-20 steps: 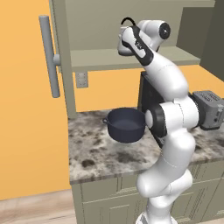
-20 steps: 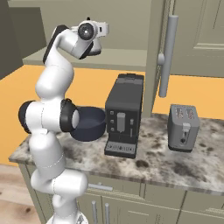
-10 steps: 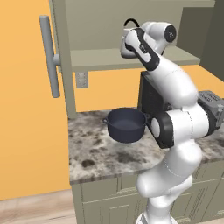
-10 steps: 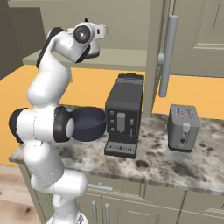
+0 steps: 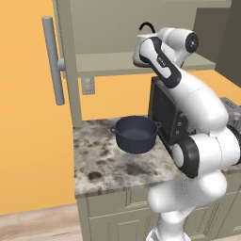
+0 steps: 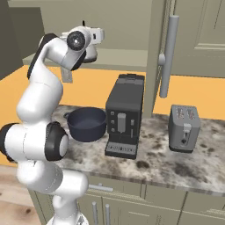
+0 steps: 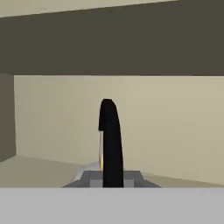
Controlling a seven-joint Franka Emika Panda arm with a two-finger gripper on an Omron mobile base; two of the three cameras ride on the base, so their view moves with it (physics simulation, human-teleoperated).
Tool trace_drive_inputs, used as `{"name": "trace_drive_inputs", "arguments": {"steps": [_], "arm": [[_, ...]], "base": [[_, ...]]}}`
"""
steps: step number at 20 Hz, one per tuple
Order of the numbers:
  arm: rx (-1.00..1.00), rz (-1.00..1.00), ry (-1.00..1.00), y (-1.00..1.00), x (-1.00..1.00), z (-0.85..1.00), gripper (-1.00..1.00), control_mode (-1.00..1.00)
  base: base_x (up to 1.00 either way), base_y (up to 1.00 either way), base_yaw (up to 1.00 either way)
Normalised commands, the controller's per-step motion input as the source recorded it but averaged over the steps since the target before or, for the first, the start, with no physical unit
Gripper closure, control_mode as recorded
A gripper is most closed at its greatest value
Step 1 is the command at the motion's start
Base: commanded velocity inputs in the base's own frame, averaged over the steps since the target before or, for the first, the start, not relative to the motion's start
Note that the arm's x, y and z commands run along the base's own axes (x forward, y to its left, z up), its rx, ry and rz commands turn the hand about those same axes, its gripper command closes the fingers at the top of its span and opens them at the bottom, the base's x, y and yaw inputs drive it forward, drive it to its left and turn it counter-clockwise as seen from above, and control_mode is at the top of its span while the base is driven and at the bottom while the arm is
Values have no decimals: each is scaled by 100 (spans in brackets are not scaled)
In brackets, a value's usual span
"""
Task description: Pick the kettle from the cabinet and place it on a stove burner. Then pick the pot from the counter and place it on another stove burner. Finally, turn both burners on.
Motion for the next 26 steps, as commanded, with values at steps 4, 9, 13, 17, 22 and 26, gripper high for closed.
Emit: {"name": "trace_drive_inputs", "arguments": {"steps": [4, 9, 13, 17, 22, 26], "arm": [[0, 0, 0, 0, -63, 0, 100, -100], [0, 0, 0, 0, -62, 0, 100, -100], [0, 0, 0, 0, -65, 0, 100, -100], [0, 0, 0, 0, -64, 0, 100, -100], [0, 0, 0, 0, -63, 0, 100, -100], [0, 0, 0, 0, -61, 0, 100, -100]], "base": [[0, 0, 0], [0, 0, 0], [0, 0, 0], [0, 0, 0], [0, 0, 0], [0, 0, 0]]}}
